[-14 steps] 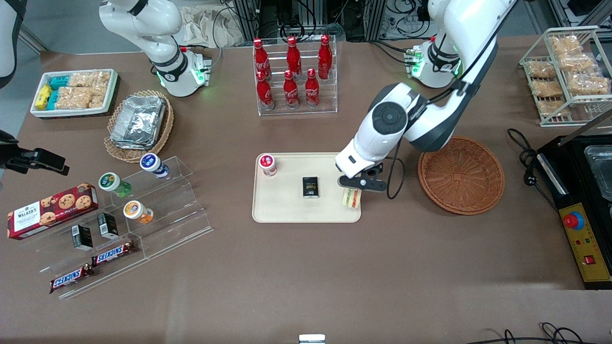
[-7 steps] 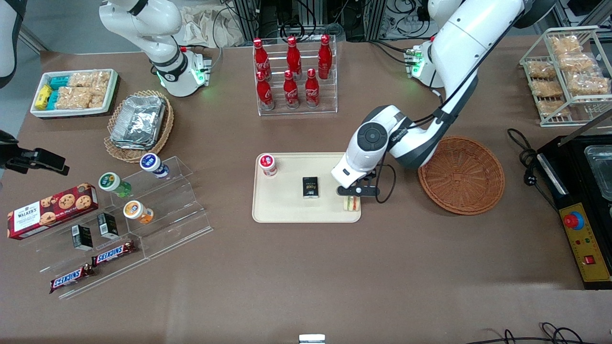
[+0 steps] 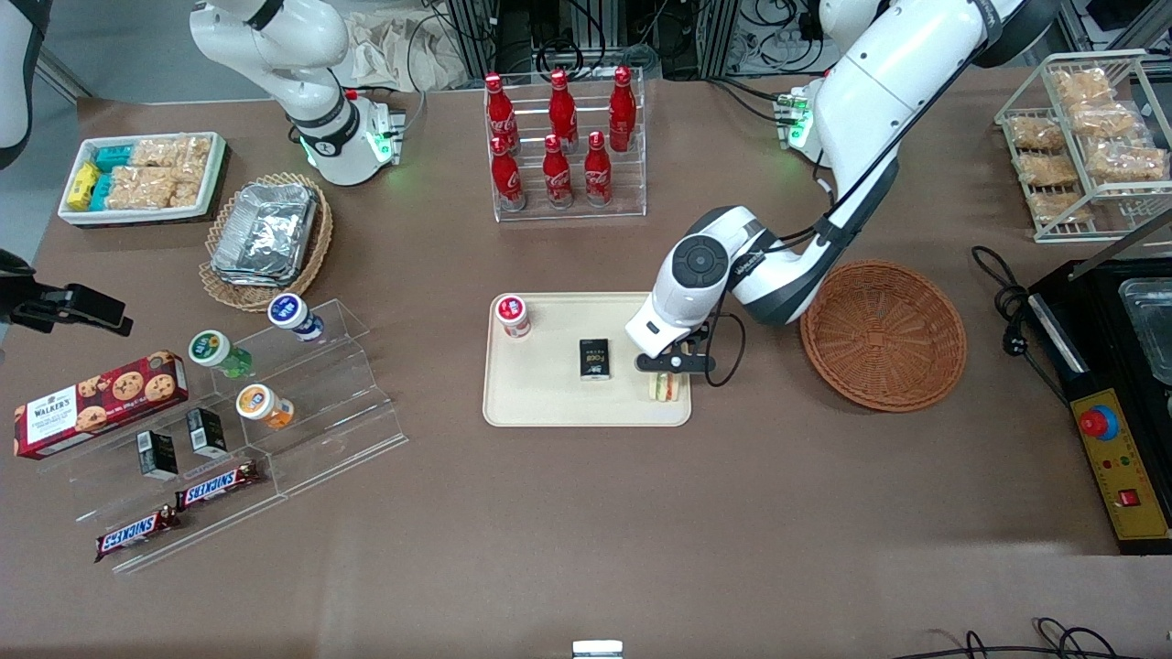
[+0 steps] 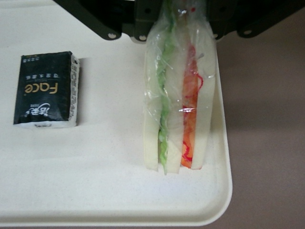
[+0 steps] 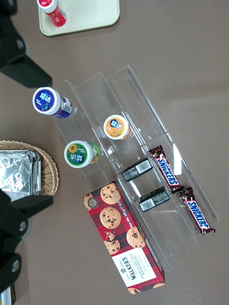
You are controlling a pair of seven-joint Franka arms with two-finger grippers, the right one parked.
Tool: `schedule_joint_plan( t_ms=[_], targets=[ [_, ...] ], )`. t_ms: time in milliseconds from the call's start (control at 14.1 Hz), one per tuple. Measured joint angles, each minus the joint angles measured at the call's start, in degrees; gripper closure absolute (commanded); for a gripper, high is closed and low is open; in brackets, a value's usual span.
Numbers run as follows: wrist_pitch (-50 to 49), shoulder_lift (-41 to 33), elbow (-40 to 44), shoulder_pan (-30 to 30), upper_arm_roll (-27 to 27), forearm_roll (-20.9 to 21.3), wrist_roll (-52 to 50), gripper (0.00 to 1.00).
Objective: Place sandwich from basket to tray
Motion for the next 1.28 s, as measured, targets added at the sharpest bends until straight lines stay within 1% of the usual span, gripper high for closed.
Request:
schedule_joint_plan(
  t_ms=[71,142,638,709,850,921,992,1063,1134,1205,1276],
  targets=[
    [0.1,0.3,0.0,0.0,0.0,0.1,0.0,0.40],
    [0.3,0.5,0.0,0.0,0.1,0.2,0.0,0.00],
    [0.0,-0.6,1.5,1.9,0.2,0.4,0.0,0.00],
    [-2.0,-1.6,2.3,2.4,0.2,0.5,0.1,0.00],
    [-11.0,-4.5,6.0,2.9,0.1,0.2,1.4,0.00],
    [-16.7,-6.1,8.8,3.1,0.0,-0.9,3.4,0.00],
    [-21.9,-7.8,11.9,3.8,0.1,-3.2,6.6,0.00],
    [-27.3,-10.0,15.7,6.1,0.2,-7.2,12.5,0.00],
    [-29.9,-11.4,17.8,8.7,0.3,-9.7,16.8,0.00],
    [-31.9,-12.6,19.4,11.6,0.4,-11.5,20.8,0.00],
    [-33.9,-13.9,20.6,14.7,0.4,-12.4,24.2,0.00]
  ],
)
